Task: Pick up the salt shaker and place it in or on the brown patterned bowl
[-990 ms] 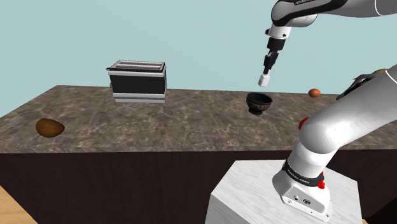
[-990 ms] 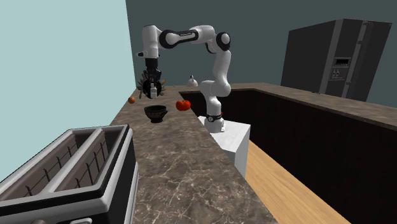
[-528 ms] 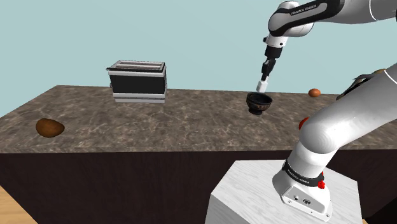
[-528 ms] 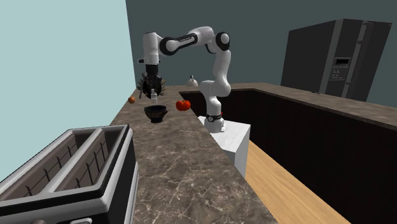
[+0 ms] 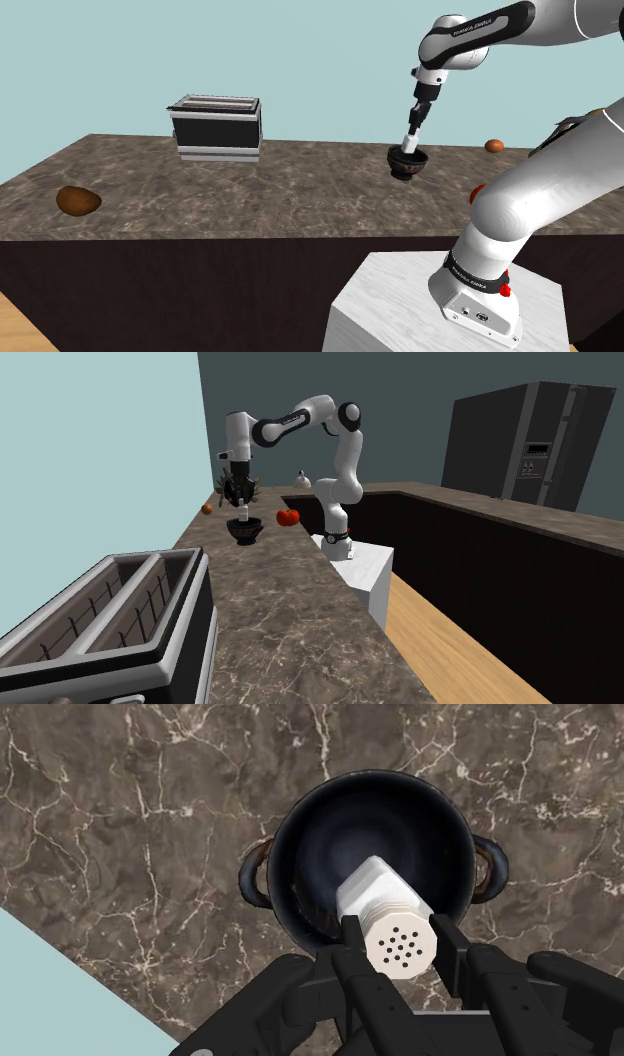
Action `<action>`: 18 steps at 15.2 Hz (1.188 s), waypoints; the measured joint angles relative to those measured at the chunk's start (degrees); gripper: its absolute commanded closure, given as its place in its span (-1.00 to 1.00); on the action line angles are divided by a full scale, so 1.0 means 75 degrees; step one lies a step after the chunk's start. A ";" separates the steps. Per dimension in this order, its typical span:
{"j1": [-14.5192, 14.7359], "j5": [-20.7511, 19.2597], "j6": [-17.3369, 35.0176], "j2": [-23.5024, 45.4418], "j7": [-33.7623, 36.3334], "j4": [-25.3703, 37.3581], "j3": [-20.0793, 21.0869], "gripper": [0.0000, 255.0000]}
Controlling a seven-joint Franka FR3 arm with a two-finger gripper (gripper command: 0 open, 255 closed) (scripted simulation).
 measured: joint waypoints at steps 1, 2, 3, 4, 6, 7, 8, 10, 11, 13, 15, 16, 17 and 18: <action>0.0001 0.0001 0.0008 0.0004 0.0001 -0.0004 0.0000 1.00; 0.0002 0.0002 0.0013 0.0007 0.0001 -0.0005 -0.0001 1.00; 0.0002 0.0002 0.0015 0.0008 0.0001 -0.0006 -0.0002 1.00; 0.0002 0.0002 0.0016 0.0008 0.0002 -0.0007 -0.0002 -1.00; 0.0002 0.0002 0.0017 0.0008 0.0002 -0.0007 -0.0002 -1.00; 0.0002 0.0002 0.0017 0.0008 0.0002 -0.0007 -0.0002 -1.00; 0.0002 0.0002 0.0017 0.0008 0.0002 -0.0007 -0.0002 -1.00; 0.0002 0.0002 0.0017 0.0008 0.0002 -0.0007 -0.0002 -1.00; -0.0005 0.0000 -0.0127 -0.0048 -0.0003 0.0089 0.0023 -1.00; 0.0017 0.0037 -0.0503 -0.0103 0.0015 0.0413 0.0102 -1.00; 0.0018 0.0050 -0.0852 -0.0199 0.0023 0.0667 0.0173 -1.00; 0.0023 0.0059 -0.0923 -0.0192 0.0014 0.0742 0.0178 -1.00; 0.0024 0.0063 -0.0957 -0.0188 0.0009 0.0778 0.0179 -1.00; 0.0024 0.0064 -0.0974 -0.0190 0.0007 0.0792 0.0180 -1.00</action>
